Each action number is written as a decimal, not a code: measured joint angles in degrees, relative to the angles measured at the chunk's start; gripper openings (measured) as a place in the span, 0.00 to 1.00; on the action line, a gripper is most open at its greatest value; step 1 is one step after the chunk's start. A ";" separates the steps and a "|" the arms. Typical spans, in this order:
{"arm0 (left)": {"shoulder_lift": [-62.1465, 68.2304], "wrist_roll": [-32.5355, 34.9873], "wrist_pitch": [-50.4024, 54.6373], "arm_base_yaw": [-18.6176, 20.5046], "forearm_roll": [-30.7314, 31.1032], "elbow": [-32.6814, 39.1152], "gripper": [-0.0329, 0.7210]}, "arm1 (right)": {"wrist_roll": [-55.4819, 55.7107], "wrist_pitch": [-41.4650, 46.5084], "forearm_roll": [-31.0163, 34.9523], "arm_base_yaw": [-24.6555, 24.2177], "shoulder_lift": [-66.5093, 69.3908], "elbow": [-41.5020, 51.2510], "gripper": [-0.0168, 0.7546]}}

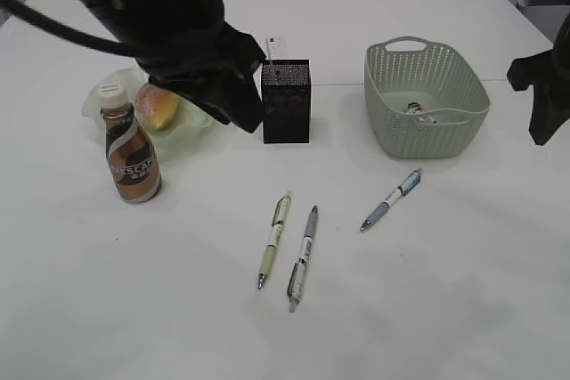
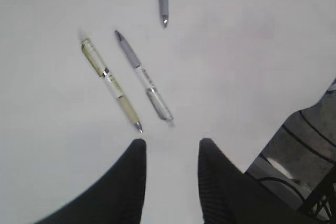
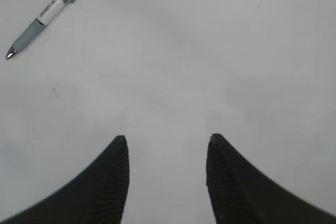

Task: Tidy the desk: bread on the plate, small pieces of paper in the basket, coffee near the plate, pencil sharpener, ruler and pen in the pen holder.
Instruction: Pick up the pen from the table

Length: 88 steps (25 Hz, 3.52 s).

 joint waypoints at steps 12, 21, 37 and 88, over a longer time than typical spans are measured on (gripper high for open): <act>15.76 -14.19 9.06 -0.22 8.96 -14.10 0.37 | -0.27 0.00 -0.47 0.00 5.84 0.00 0.52; 23.19 -16.84 9.06 -0.22 9.51 -14.48 0.37 | -2.48 -0.23 7.94 -9.15 9.36 0.00 0.52; 31.73 -17.68 6.40 -0.35 7.18 -14.58 0.43 | -4.08 -0.31 15.84 -20.43 9.40 0.00 0.52; 44.45 -23.94 8.59 -0.47 11.10 -28.83 0.37 | -8.19 -0.35 22.21 -20.48 9.40 0.00 0.52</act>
